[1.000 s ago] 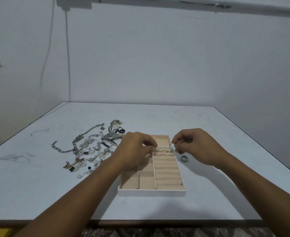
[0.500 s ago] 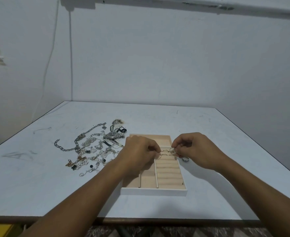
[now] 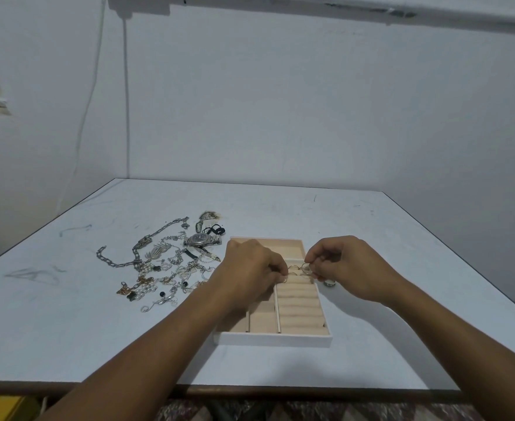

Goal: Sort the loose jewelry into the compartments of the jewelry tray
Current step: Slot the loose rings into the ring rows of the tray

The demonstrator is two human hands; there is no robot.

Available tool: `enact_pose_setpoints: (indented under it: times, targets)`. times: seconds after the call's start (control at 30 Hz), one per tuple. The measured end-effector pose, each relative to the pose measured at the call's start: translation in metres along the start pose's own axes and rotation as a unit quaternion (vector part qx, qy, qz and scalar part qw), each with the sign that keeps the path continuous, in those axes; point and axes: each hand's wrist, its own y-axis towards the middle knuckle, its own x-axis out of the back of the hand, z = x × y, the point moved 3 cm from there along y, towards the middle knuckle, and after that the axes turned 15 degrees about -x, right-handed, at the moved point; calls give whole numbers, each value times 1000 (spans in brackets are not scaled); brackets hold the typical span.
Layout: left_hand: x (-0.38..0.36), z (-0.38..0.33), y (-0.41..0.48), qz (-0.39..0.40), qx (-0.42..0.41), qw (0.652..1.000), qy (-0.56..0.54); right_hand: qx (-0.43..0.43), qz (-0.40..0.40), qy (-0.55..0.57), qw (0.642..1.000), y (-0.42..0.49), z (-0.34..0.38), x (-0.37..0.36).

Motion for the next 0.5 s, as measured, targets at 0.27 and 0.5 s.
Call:
enact_pose_setpoints:
  times: [0.27, 0.5]
  targets:
    - [-2, -5, -4, 34, -38, 996, 77, 5, 1, -5, 1000, 1, -3, -1]
    - [-7, -5, -8, 28, -72, 993, 90, 7, -7, -19, 1000, 2, -2, -2]
